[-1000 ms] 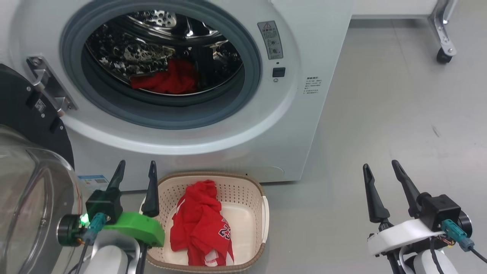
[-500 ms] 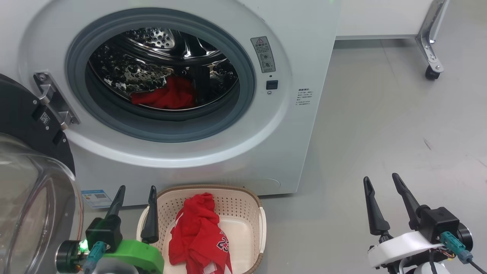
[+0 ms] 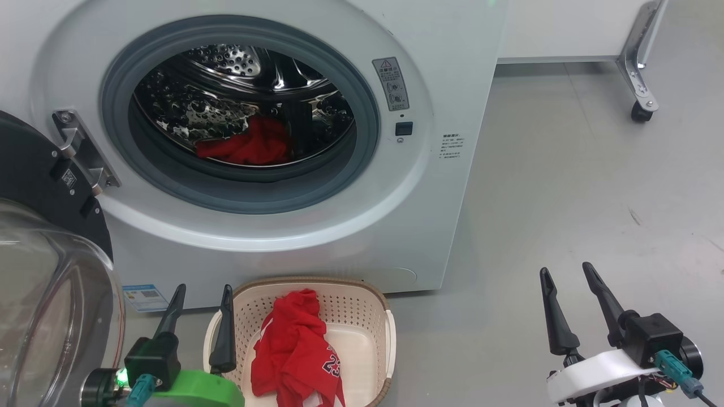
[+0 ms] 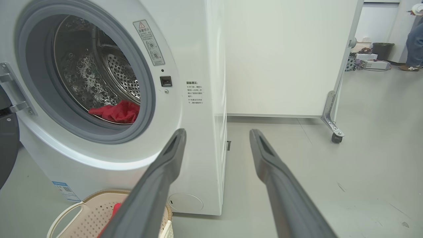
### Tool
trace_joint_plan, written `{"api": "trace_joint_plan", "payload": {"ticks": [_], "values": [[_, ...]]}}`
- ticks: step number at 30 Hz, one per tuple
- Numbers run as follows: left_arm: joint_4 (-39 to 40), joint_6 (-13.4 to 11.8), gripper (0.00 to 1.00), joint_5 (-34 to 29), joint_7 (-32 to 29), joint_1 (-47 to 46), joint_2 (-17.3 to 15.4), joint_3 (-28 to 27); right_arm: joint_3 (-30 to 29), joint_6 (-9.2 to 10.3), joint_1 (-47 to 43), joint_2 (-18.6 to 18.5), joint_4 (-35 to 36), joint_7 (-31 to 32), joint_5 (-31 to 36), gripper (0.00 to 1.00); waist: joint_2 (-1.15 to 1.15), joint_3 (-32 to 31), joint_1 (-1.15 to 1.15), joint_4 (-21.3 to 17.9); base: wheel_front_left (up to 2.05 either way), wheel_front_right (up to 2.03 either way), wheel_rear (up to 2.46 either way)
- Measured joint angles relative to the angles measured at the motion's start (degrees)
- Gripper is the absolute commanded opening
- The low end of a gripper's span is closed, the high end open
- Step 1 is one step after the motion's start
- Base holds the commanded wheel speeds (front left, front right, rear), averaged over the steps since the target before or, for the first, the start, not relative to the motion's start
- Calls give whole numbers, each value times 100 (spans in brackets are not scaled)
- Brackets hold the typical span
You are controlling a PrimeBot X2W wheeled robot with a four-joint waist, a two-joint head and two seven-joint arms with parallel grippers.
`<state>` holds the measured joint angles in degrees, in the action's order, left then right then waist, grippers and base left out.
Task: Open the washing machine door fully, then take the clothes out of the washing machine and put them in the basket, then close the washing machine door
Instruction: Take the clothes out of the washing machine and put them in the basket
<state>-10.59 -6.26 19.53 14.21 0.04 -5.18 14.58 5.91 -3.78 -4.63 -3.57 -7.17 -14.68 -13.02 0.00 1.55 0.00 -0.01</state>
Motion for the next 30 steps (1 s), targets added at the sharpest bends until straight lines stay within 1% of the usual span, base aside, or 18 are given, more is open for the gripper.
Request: {"api": "trace_joint_plan", "payload": {"ticks": [4,5,23,30], "values": [[93,0,100,-48,-4,50,0,-19,8,4,-34,0,8,0,0,100,0,-7,0,-4,0,0,0],[118,0,100,-51,-8,65,0,-24,10,40,-38,0,11,0,0,100,0,-8,0,-5,0,0,0],[417,-10,100,-149,-201,204,2,-57,63,40,-64,0,105,1,0,100,0,-2,0,-9,0,0,0],[488,-27,100,-158,-332,203,4,-69,98,40,-65,-3,236,58,1,100,0,148,0,-36,0,0,0]]}}
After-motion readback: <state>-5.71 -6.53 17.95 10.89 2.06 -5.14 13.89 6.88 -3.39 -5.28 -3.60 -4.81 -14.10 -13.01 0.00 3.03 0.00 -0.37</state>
